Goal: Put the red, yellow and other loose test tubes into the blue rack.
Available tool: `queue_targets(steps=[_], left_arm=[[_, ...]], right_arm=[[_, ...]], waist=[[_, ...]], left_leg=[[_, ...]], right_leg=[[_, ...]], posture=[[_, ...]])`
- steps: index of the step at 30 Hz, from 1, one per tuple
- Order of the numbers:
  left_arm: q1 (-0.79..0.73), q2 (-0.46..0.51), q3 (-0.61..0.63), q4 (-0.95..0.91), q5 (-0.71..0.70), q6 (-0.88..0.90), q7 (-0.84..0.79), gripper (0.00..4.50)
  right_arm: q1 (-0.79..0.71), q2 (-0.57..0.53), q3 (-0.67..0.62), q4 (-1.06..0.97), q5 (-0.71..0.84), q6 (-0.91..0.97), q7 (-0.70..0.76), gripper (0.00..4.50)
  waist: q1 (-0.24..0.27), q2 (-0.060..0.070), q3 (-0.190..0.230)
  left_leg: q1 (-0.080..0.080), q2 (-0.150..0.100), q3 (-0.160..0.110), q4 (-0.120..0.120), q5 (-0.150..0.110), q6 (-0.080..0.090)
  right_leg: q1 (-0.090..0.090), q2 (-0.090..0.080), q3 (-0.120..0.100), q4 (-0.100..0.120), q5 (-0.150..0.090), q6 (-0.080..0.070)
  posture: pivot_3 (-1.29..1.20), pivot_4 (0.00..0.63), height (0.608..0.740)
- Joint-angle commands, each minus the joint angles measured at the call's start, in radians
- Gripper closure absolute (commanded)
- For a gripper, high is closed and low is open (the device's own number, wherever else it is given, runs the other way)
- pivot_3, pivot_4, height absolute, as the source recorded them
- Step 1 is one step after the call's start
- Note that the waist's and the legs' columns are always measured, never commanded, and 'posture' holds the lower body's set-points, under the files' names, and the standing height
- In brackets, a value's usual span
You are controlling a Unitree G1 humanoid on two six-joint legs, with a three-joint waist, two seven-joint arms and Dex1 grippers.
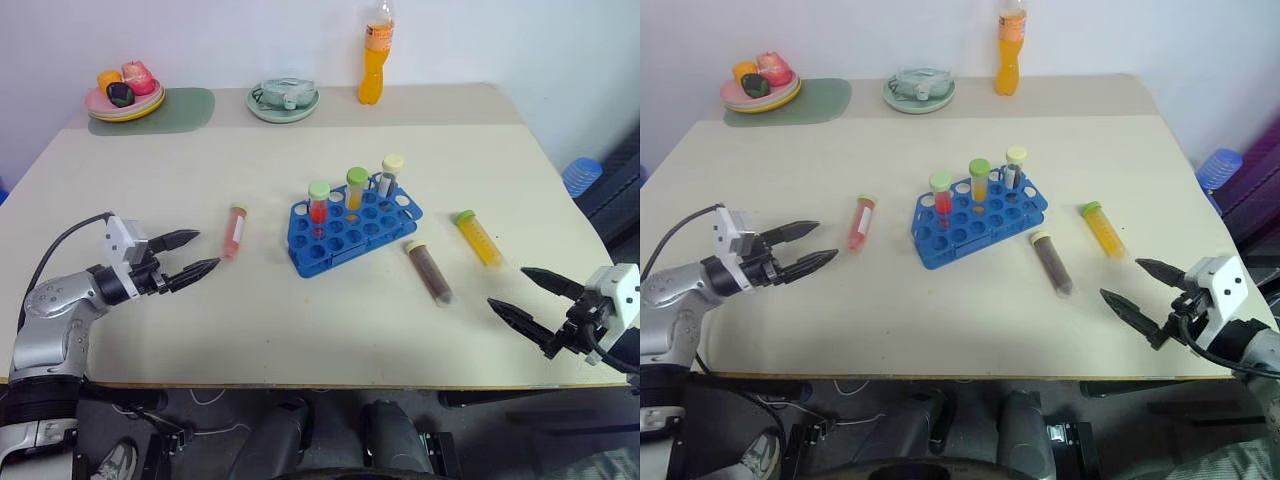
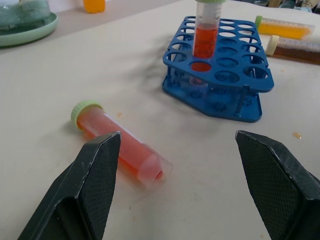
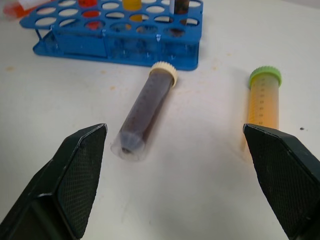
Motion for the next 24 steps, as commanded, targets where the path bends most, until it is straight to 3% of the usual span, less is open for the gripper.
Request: queue_targets(steps=[1,15,21,24], left_arm=[[0.001,0.016,0.024,-0.024,-0.008,-0.007,-0.005,0.77],[-0.027,-0.007,0.010,-0.086,-0.057,0.043,-0.044,0.77],[-0.057,-0.004,-0.032,-0.138,-0.101,0.097,-0.127,0.77],[-0.070,-0.010,-0.069,-0.160,-0.085,0.081,-0.157,0.77]], right_arm=[[-0.014,-0.018,-0.029,-0.057,0.031,0.039,-0.022,0.00],[-0.116,-0.017,0.015,-0.080,0.044,0.122,-0.062,0.00],[-0.256,-0.042,0.056,-0.055,-0.019,0.221,-0.233,0.00],[-0.330,-0.117,0.103,-0.064,-0.034,0.402,-0.311,0.00]], waist=[[0.001,0.000,0.000],[0.001,0.000,0.000],[0.000,0.000,0.000],[0.001,0.001,0.001]], left_leg=[[0.000,0.000,0.000,0.000,0.000,0.000],[0.000,0.000,0.001,0.000,0.000,0.001],[0.000,0.000,0.001,0.000,0.000,0.001],[-0.001,0.000,0.002,0.000,0.000,0.001]], right_leg=[[0.000,0.000,0.000,0.000,0.000,0.000],[0.000,0.000,0.000,-0.002,0.000,0.000],[0.000,0.000,0.000,-0.002,0.000,0.000],[-0.001,0.000,0.001,-0.002,0.000,0.000]], posture=[[0.00,0.150,0.740],[0.00,0.150,0.740],[0.00,0.150,0.740],[0.00,0.150,0.740]])
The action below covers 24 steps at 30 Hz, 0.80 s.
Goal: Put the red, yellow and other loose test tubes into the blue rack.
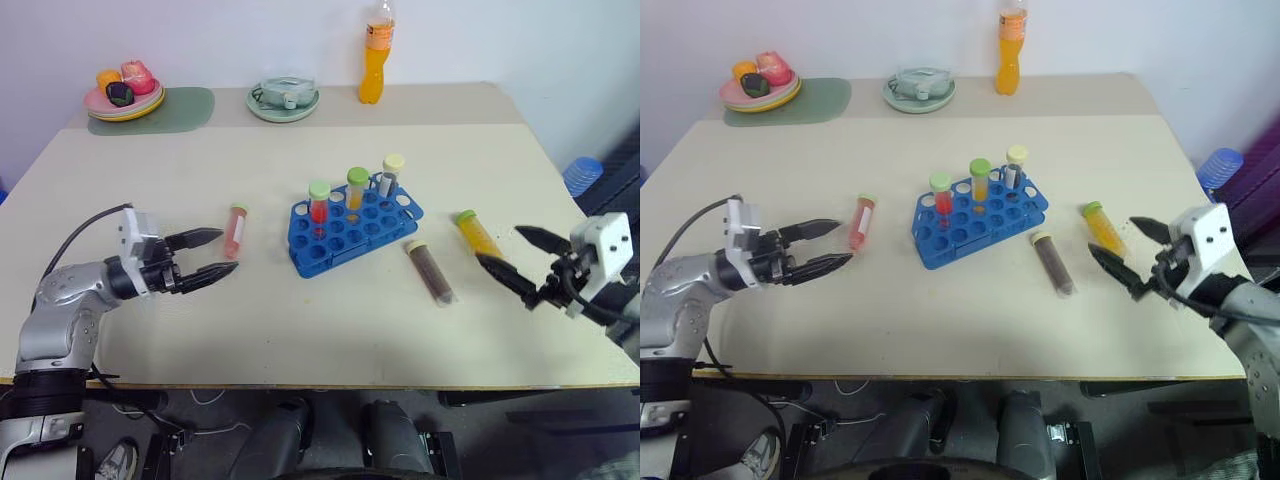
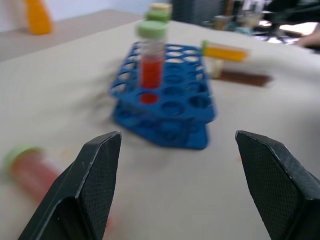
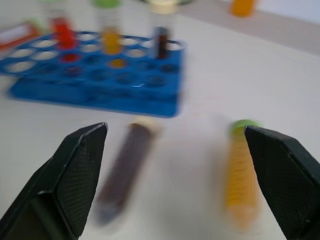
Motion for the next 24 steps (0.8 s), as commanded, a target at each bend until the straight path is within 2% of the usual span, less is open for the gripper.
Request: queue_targets(steps=[1,5,7,15,19,24], left_arm=[[-0.021,-0.005,-0.032,-0.052,-0.004,-0.010,-0.027,0.77],[-0.035,-0.029,-0.062,-0.078,-0.001,-0.007,-0.018,0.77],[-0.039,-0.037,-0.074,-0.083,0.004,-0.010,-0.014,0.77],[-0.026,-0.037,-0.086,-0.088,0.017,-0.024,-0.021,0.77],[-0.019,-0.032,-0.089,-0.092,0.022,-0.028,-0.024,0.77],[-0.003,-0.021,-0.082,-0.103,0.019,-0.026,-0.025,0.77]], right_arm=[[-0.084,-0.090,0.050,-0.011,-0.005,0.206,-0.081,0.00],[-0.230,-0.130,0.144,0.022,0.084,0.433,-0.069,0.00],[-0.323,-0.111,0.200,0.043,0.100,0.551,-0.104,0.00],[-0.619,0.067,0.296,0.139,0.069,0.916,-0.269,0.00],[-0.686,0.151,0.325,0.165,0.058,0.963,-0.337,0.00],[-0.706,0.176,0.356,0.180,0.087,0.963,-0.384,0.00]], waist=[[0.000,0.000,0.000],[-0.003,0.000,0.000],[-0.003,0.000,0.001],[-0.001,0.000,0.001],[0.000,0.000,0.001],[-0.001,0.000,0.001]], left_leg=[[0.000,0.000,0.000,0.000,0.000,0.000],[-0.001,0.000,0.001,-0.001,0.000,0.000],[-0.001,0.001,0.001,-0.001,0.000,0.000],[-0.002,0.001,0.001,-0.001,0.000,0.001],[-0.003,0.001,0.001,-0.001,0.000,0.001],[-0.003,0.000,0.002,-0.001,0.000,0.001]], right_leg=[[0.000,0.000,0.000,0.000,0.000,0.000],[-0.001,0.000,0.000,0.000,0.000,0.000],[-0.001,0.000,0.000,0.000,0.000,0.000],[-0.003,0.000,0.001,-0.001,0.000,0.001],[-0.003,0.000,0.001,-0.001,0.001,0.001],[-0.003,0.000,0.001,-0.001,0.001,0.001]], posture=[[0.00,0.150,0.740],[0.00,0.150,0.740],[0.00,0.150,0.740],[0.00,0.150,0.740],[0.00,0.150,0.740],[0.00,0.150,0.740]])
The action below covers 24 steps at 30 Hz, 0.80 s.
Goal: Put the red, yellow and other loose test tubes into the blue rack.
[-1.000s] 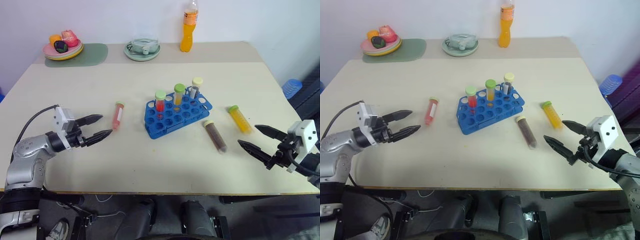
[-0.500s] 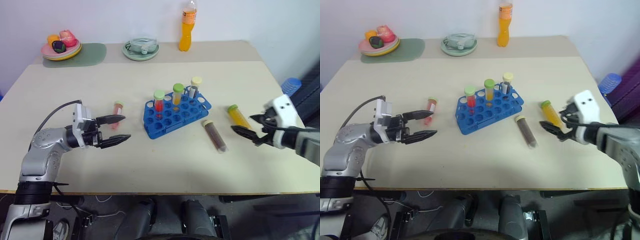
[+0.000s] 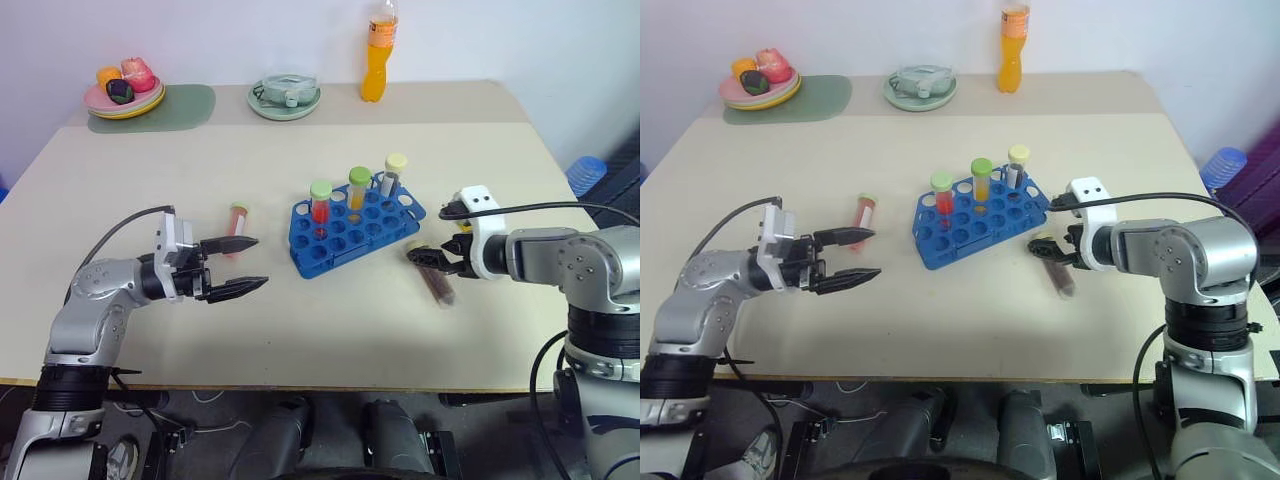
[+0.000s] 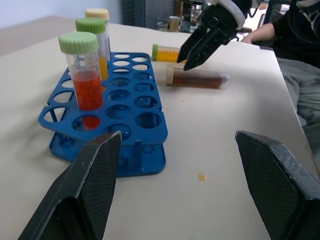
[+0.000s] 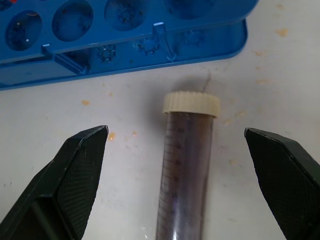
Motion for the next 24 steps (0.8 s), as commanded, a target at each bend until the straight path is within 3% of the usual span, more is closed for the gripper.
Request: queue_targets(steps=[1,18,21,24], left_arm=[[0.011,0.019,0.018,-0.037,0.000,-0.016,-0.005,0.77],[0.065,0.033,0.035,-0.077,-0.007,-0.015,0.021,0.77],[0.075,0.031,0.034,-0.088,-0.008,-0.014,0.029,0.71],[0.082,0.029,0.036,-0.095,-0.010,-0.012,0.036,0.71]], right_arm=[[-0.026,-0.001,0.011,-0.004,0.027,0.006,-0.028,0.00],[-0.045,0.037,0.161,0.077,-0.075,-0.006,-0.060,0.00],[-0.041,0.037,0.190,0.082,-0.101,-0.027,-0.044,0.82],[-0.027,0.026,0.231,0.067,-0.119,-0.052,-0.019,2.33]], waist=[[0.000,0.000,0.000],[-0.003,0.000,0.000],[-0.004,0.000,0.000],[-0.005,0.000,0.000]], left_leg=[[0.000,0.000,0.000,0.000,0.000,0.000],[0.000,0.000,0.000,0.001,0.000,0.000],[0.000,0.000,0.000,0.000,0.000,0.000],[0.000,0.000,0.000,0.000,0.000,0.000]], right_leg=[[0.000,0.000,0.000,0.000,0.000,0.000],[0.000,0.000,0.000,0.001,0.001,0.000],[0.000,0.001,0.000,0.001,0.001,0.000],[-0.001,0.001,0.000,0.001,0.001,0.000]], posture=[[0.00,0.150,0.740],[0.00,0.150,0.740],[0.00,0.150,0.740],[0.00,0.150,0.740]])
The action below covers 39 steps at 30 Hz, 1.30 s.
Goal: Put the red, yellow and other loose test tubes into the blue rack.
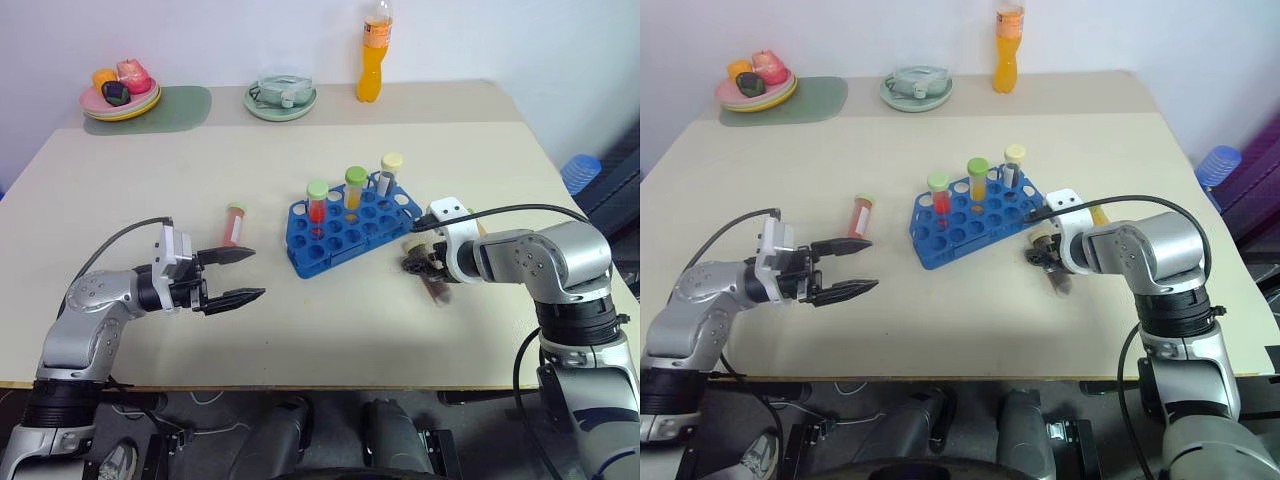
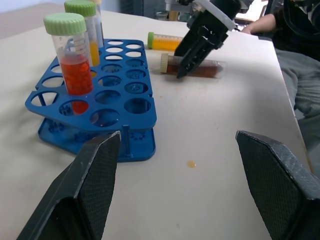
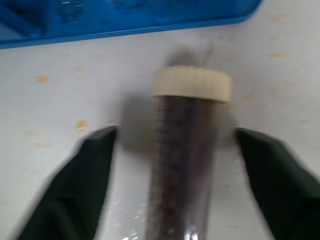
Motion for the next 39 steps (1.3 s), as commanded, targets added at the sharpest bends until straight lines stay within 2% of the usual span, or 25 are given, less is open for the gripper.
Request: queue_targets(steps=[1,3,10,15,20,28,31,34,39], left_arm=[[0.007,0.008,0.033,-0.038,-0.011,-0.012,0.013,0.71],[0.009,0.007,0.034,-0.041,-0.014,-0.010,0.017,0.71],[0.019,0.005,0.039,-0.050,-0.018,-0.010,0.030,0.71],[0.015,-0.009,0.051,-0.046,-0.030,-0.013,0.041,0.71],[0.002,-0.029,0.053,-0.035,-0.036,-0.013,0.049,0.71],[-0.028,-0.091,0.052,-0.028,-0.057,-0.012,0.080,0.71],[-0.033,-0.115,0.052,-0.024,-0.064,-0.012,0.095,0.71],[-0.046,-0.147,0.056,-0.018,-0.075,-0.019,0.111,0.71],[-0.048,-0.185,0.048,-0.007,-0.050,-0.045,0.133,0.71]], right_arm=[[0.021,-0.012,0.064,-0.020,-0.009,-0.035,0.052,2.89],[0.028,-0.030,0.090,-0.030,-0.013,-0.050,0.080,3.67],[0.086,-0.134,0.158,-0.121,-0.051,-0.198,0.183,3.67],[0.194,-0.065,-0.057,-0.270,0.094,-0.506,0.405,3.67],[0.225,0.091,-0.172,-0.208,0.154,-0.824,0.544,3.67],[0.200,0.292,-0.200,0.135,-0.138,-1.462,0.420,3.67],[0.170,0.351,-0.215,0.273,-0.195,-1.636,0.362,3.67],[0.136,0.390,-0.232,0.393,-0.235,-1.770,0.307,3.67],[0.097,0.428,-0.241,0.495,-0.241,-1.871,0.265,3.67]], waist=[[-0.001,0.000,0.000],[-0.002,0.000,0.000],[0.005,0.000,0.000],[-0.001,0.000,0.001],[-0.001,0.000,0.002],[0.003,0.001,0.002],[-0.002,0.001,0.002],[-0.006,0.001,0.002],[-0.010,0.001,0.002]], left_leg=[[0.000,0.000,0.000,0.000,0.000,0.000],[0.000,0.000,0.000,0.000,0.000,0.000],[0.000,0.000,0.000,0.000,0.000,0.000],[0.000,0.000,0.000,-0.001,0.000,0.000],[0.000,0.001,0.000,-0.001,0.000,0.000],[0.002,0.000,0.000,0.000,0.000,-0.001],[0.002,0.000,0.000,-0.002,0.003,-0.006],[0.002,0.001,0.000,-0.005,0.006,-0.010],[0.002,0.003,0.000,-0.007,0.008,-0.013]], right_leg=[[0.000,0.000,0.000,0.000,0.000,0.000],[0.000,0.000,0.000,0.000,0.000,0.000],[0.000,0.000,0.000,-0.001,0.000,0.000],[0.000,0.000,0.000,-0.002,0.000,0.001],[0.001,0.001,0.000,-0.001,0.000,0.001],[0.002,0.003,0.000,-0.001,0.001,0.001],[0.000,0.004,0.002,0.000,0.001,0.001],[-0.002,0.004,0.003,0.002,0.002,0.000],[-0.004,0.008,0.004,0.003,0.003,-0.003]], posture=[[0.00,0.150,0.740],[0.00,0.150,0.740],[0.00,0.150,0.740],[0.00,0.150,0.740],[0.00,0.150,0.740],[0.00,0.150,0.740],[0.00,0.150,0.740],[0.00,0.150,0.740],[0.00,0.150,0.740]])
